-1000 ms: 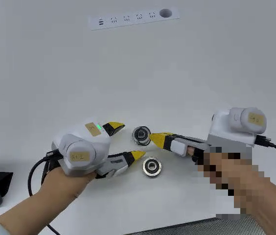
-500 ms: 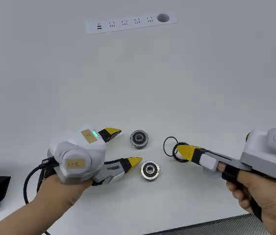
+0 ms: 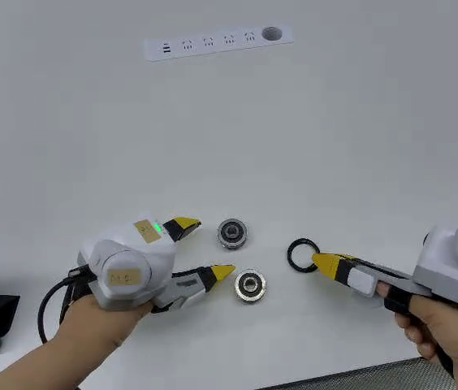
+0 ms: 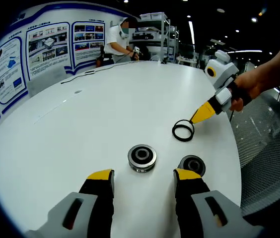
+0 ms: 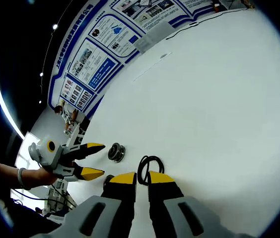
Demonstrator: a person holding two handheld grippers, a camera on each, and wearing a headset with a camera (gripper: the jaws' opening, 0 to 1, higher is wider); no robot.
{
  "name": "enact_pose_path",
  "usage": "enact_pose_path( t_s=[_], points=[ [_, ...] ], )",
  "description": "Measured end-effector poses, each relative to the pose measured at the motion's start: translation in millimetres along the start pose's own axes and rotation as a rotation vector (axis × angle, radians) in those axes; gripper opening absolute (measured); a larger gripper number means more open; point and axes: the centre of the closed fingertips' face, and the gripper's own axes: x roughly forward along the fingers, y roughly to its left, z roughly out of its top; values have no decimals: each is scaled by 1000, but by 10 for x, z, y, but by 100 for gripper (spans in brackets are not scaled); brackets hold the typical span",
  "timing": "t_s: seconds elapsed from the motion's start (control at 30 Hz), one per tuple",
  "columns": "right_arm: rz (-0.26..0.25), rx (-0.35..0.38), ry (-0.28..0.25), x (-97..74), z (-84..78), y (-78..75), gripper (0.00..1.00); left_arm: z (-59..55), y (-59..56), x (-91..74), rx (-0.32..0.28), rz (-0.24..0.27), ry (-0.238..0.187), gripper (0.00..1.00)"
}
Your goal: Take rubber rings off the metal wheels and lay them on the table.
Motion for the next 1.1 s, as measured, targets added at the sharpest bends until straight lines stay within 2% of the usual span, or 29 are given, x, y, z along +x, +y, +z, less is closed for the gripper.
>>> enact_pose_path(
  t_s=[0.1, 0.33, 0.47, 0.57, 0.77, 0.9, 1.03, 1.1],
  points=[
    [-16, -77, 31, 7, -40, -4, 15, -9, -1, -24, -4, 2, -1, 50],
    [-42, -190, 54, -10, -64, 9, 28, -43, -15, -129, -19, 8, -7, 49],
    [-14, -219, 29, -38, -21, 105, 35, -40, -40, -213, -33, 11, -21, 50],
    [-7, -261, 29, -53, -16, 157, 41, -32, -72, -280, -40, 10, -33, 50],
    [-1, -376, 58, -105, -71, 251, 48, -69, -128, -422, -53, 20, -49, 52],
    [11, -428, 66, -149, -122, 329, 55, -91, -186, -520, -64, 23, -63, 55],
    [6, -499, 81, -208, -198, 370, 60, -143, -255, -629, -75, 27, -68, 61],
    [-1, -529, 99, -244, -252, 377, 62, -189, -277, -684, -77, 35, -67, 61]
  ],
)
